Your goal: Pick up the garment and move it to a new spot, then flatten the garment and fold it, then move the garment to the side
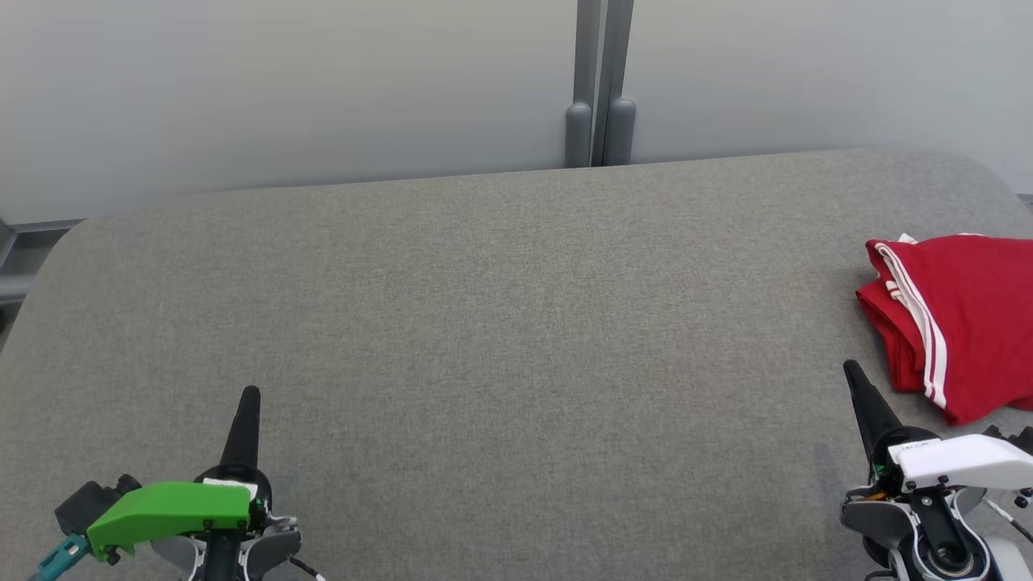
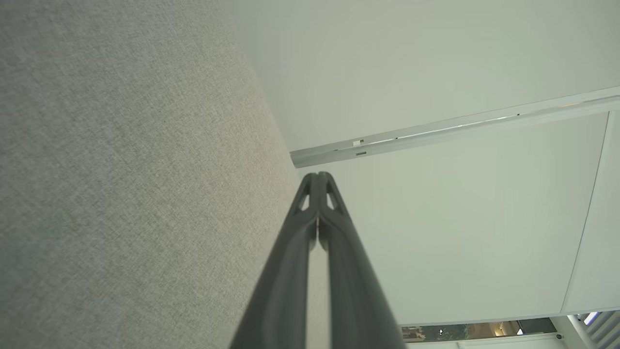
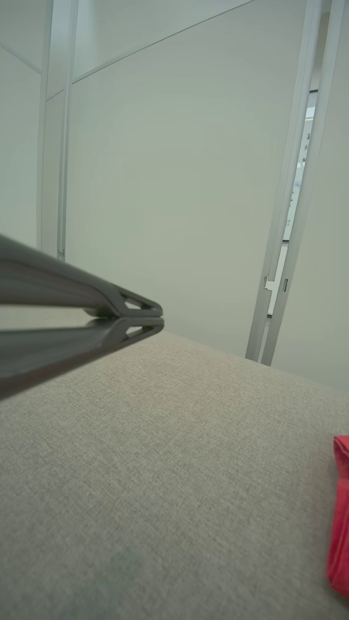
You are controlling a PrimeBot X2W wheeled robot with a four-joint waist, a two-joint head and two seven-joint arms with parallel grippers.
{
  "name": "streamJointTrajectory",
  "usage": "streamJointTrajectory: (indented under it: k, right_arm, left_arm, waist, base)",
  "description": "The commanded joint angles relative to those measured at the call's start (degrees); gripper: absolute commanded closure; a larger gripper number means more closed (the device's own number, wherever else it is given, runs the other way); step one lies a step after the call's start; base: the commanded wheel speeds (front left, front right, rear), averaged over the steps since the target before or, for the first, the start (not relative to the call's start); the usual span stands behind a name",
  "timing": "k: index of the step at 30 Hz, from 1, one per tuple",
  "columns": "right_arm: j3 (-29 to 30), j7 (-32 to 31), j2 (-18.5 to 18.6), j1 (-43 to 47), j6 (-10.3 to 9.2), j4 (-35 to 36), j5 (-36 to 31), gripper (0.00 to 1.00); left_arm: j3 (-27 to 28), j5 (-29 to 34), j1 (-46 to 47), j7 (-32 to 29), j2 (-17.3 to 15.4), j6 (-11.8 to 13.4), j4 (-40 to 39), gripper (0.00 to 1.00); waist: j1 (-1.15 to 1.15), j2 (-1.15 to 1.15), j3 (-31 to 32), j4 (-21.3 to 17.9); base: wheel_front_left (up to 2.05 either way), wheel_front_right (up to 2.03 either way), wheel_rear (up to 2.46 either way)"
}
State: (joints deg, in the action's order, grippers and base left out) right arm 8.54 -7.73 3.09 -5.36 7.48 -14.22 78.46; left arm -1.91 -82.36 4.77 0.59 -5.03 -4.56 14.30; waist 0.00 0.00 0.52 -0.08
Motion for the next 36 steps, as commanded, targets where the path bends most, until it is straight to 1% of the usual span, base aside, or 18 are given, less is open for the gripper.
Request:
streamJointTrajectory:
  k: [1,17,33,36]
  right_arm:
    - [0.41,-0.42,0.36,-1.10,0.03,0.02,1.57,1.00]
    - [1.85,-1.82,0.32,-1.51,0.03,-0.50,8.28,1.00]
    - [3.07,-3.01,0.28,-2.00,0.02,-0.93,13.82,1.00]
    - [3.07,-3.04,0.26,-1.94,0.02,-0.92,13.75,1.00]
  left_arm:
    - [0.58,-1.26,1.50,-0.25,0.11,-0.59,-0.13,1.00]
    - [2.20,-6.54,2.28,-1.68,1.33,-2.02,0.36,1.00]
    - [3.56,-10.66,3.11,-2.96,2.25,-3.22,0.79,1.00]
    - [3.52,-10.67,3.12,-2.88,2.24,-3.22,0.77,1.00]
  waist:
    - [0.00,0.00,-0.04,0.01]
    - [0.00,0.00,-0.40,0.04]
    - [0.00,0.00,-0.74,0.08]
    - [0.00,0.00,-0.75,0.08]
  base:
    - [0.00,0.00,0.00]
    - [0.00,0.00,0.00]
    - [0.00,0.00,0.00]
    - [0.00,0.00,0.00]
